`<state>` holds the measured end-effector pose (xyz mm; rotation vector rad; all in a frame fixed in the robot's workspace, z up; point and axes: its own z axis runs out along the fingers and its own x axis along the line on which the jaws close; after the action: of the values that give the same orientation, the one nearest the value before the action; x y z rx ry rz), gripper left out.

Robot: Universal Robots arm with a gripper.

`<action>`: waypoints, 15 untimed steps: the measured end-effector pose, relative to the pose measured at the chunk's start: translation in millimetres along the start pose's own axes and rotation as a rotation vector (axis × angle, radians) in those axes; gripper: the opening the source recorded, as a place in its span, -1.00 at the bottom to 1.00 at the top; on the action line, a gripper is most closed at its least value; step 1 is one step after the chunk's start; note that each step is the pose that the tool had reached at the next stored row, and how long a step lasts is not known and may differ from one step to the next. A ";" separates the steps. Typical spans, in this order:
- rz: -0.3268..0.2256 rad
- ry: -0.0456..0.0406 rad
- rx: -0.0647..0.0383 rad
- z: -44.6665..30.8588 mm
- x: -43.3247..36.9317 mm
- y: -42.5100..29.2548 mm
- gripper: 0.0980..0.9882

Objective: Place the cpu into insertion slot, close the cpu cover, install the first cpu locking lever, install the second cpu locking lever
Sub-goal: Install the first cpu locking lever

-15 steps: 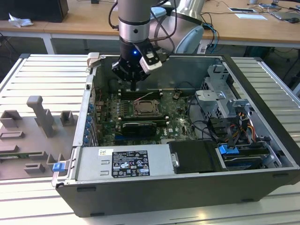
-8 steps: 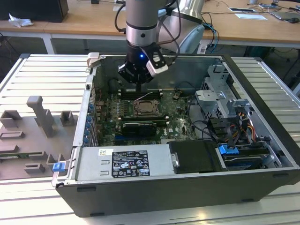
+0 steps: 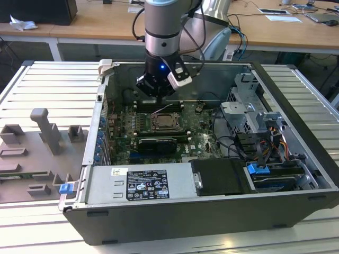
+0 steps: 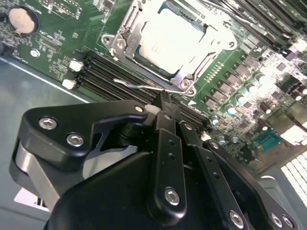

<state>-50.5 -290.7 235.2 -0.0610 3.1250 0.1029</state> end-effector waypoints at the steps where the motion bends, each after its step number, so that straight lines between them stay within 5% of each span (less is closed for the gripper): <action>1: 0.000 -0.0014 0.000 0.3 -0.3 0.3 -0.98; 15: 0.000 -0.0021 -0.002 3.7 -6.4 1.2 -0.98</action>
<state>-44.1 -289.0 231.7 -0.0608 3.1228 0.1054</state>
